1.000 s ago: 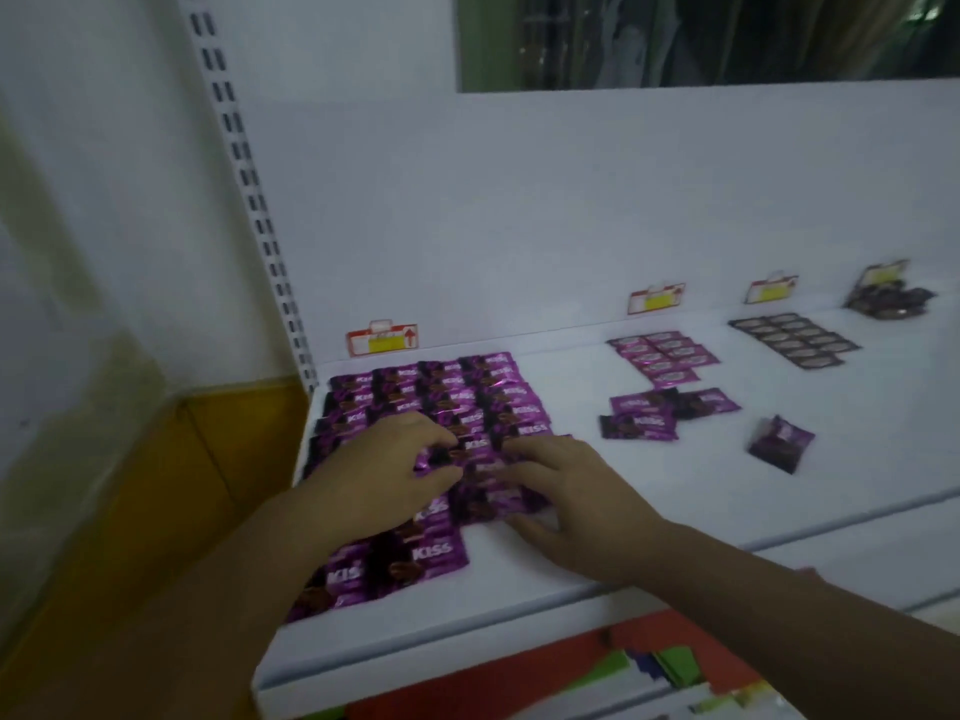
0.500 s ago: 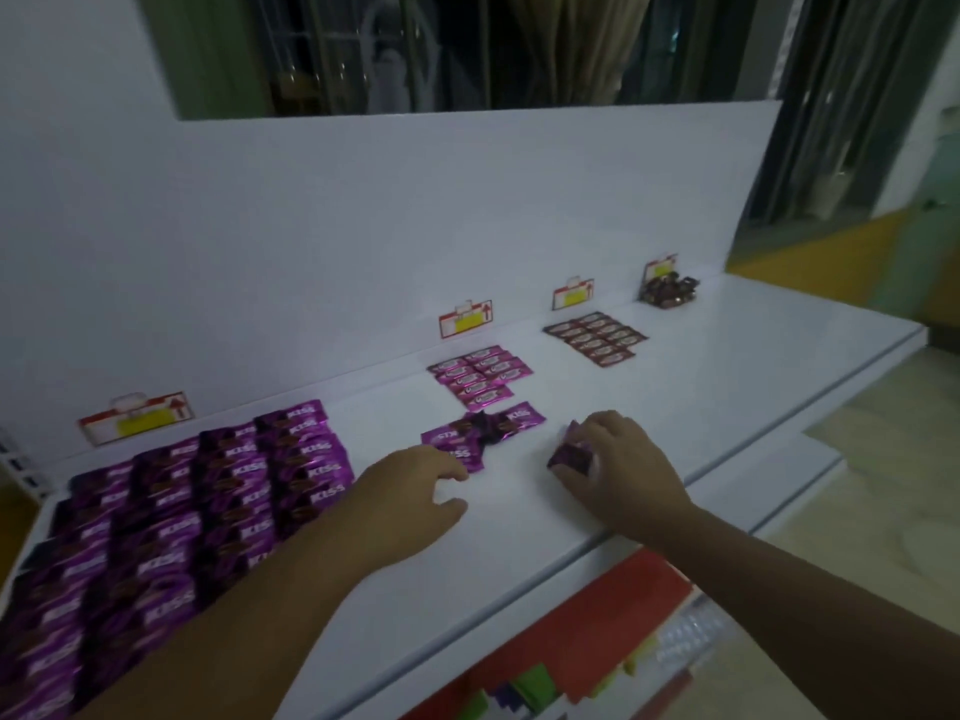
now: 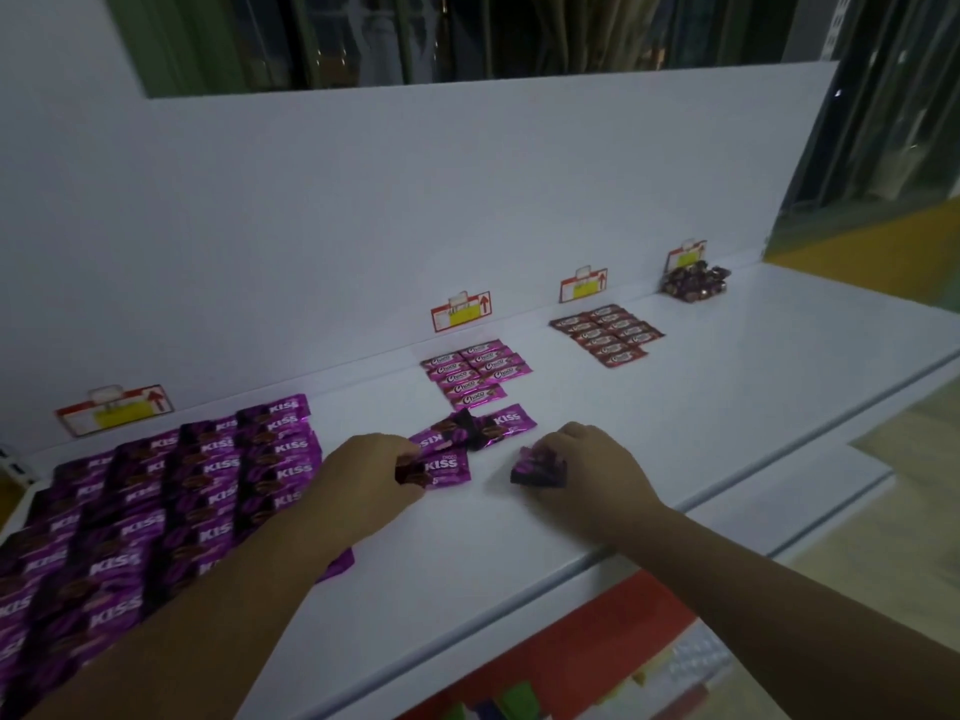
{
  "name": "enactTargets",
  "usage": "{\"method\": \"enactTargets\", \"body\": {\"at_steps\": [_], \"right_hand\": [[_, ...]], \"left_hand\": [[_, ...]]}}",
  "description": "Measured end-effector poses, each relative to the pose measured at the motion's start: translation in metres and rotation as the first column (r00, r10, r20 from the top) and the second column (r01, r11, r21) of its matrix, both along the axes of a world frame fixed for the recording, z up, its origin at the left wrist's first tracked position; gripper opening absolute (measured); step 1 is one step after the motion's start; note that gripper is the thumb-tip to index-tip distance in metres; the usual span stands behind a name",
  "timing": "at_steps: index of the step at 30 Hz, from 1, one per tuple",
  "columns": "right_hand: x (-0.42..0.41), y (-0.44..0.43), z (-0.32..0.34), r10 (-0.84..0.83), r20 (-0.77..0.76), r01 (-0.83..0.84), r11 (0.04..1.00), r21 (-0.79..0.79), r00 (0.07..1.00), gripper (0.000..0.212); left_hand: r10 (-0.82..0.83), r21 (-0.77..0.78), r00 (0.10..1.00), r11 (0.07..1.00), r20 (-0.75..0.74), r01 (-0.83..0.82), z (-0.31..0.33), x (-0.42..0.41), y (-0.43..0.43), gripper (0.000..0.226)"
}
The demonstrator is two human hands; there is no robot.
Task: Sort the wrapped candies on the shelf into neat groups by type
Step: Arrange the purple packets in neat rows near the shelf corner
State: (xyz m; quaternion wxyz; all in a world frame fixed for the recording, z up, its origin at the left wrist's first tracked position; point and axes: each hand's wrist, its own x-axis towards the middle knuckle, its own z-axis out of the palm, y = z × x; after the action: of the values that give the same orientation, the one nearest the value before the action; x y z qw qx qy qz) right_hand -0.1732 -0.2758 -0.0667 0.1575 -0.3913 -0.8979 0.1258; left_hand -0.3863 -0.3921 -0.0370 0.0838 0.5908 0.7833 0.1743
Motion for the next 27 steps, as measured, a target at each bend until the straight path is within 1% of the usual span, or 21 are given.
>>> {"method": "enactTargets", "body": {"at_steps": [1, 3, 4, 6, 9, 11, 14, 17, 19, 22, 24, 27], "right_hand": [[0.002, 0.0, 0.001, 0.023, -0.04, -0.024, 0.999, -0.023, 0.999, 0.025], [0.006, 0.0, 0.001, 0.025, -0.143, -0.038, 0.995, -0.092, 0.989, 0.021], [0.008, 0.0, 0.001, 0.017, -0.179, -0.039, 0.992, -0.119, 0.984, 0.022], [0.01, 0.0, 0.001, 0.025, -0.228, -0.061, 0.987, -0.151, 0.973, 0.029], [0.013, 0.0, 0.001, 0.089, -0.303, -0.145, 0.975, -0.168, 0.949, 0.04], [0.015, 0.001, 0.002, 0.136, -0.315, -0.189, 0.971, -0.147, 0.939, 0.035], [0.017, 0.001, 0.004, 0.205, -0.258, -0.238, 0.966, -0.104, 0.944, 0.039], [0.02, -0.002, 0.008, 0.286, -0.205, -0.301, 0.953, -0.043, 0.936, 0.031], [0.022, -0.002, 0.011, 0.35, -0.156, -0.355, 0.935, -0.005, 0.924, 0.032], [0.022, -0.002, 0.018, 0.481, -0.061, -0.484, 0.874, -0.048, 0.874, 0.041], [0.018, -0.001, 0.025, 0.532, 0.001, -0.531, 0.844, -0.072, 0.847, 0.039], [0.013, 0.003, 0.032, 0.588, 0.04, -0.585, 0.808, -0.073, 0.808, 0.029]], "left_hand": [[-0.009, -0.011, 1.0, 1.0, 0.018, 0.009, 0.001, 0.001, 0.001, 0.015], [-0.032, -0.049, 0.999, 0.998, 0.03, 0.033, 0.003, 0.001, 0.004, 0.014], [-0.04, -0.069, 0.999, 0.997, 0.034, 0.043, 0.004, 0.0, 0.006, 0.013], [-0.036, -0.08, 0.997, 0.996, 0.065, 0.042, 0.004, 0.0, 0.007, 0.018], [-0.009, -0.072, 0.997, 0.997, 0.079, 0.015, 0.002, 0.0, 0.007, 0.027], [0.003, -0.069, 0.997, 0.998, 0.082, 0.003, 0.001, 0.001, 0.008, 0.031], [0.03, -0.069, 0.991, 0.997, 0.129, -0.021, 0.002, 0.001, 0.008, 0.029], [0.047, -0.076, 0.983, 0.997, 0.18, -0.034, 0.004, 0.002, 0.006, 0.033], [0.033, -0.078, 0.985, 0.997, 0.169, -0.02, 0.005, 0.005, 0.004, 0.034], [-0.003, -0.044, 0.989, 0.999, 0.151, 0.01, 0.009, 0.009, 0.002, 0.03], [-0.01, -0.004, 0.974, 1.0, 0.226, 0.011, 0.014, 0.008, -0.001, 0.029], [-0.021, 0.039, 0.939, 0.999, 0.344, 0.009, 0.024, 0.006, -0.01, 0.03]]}}
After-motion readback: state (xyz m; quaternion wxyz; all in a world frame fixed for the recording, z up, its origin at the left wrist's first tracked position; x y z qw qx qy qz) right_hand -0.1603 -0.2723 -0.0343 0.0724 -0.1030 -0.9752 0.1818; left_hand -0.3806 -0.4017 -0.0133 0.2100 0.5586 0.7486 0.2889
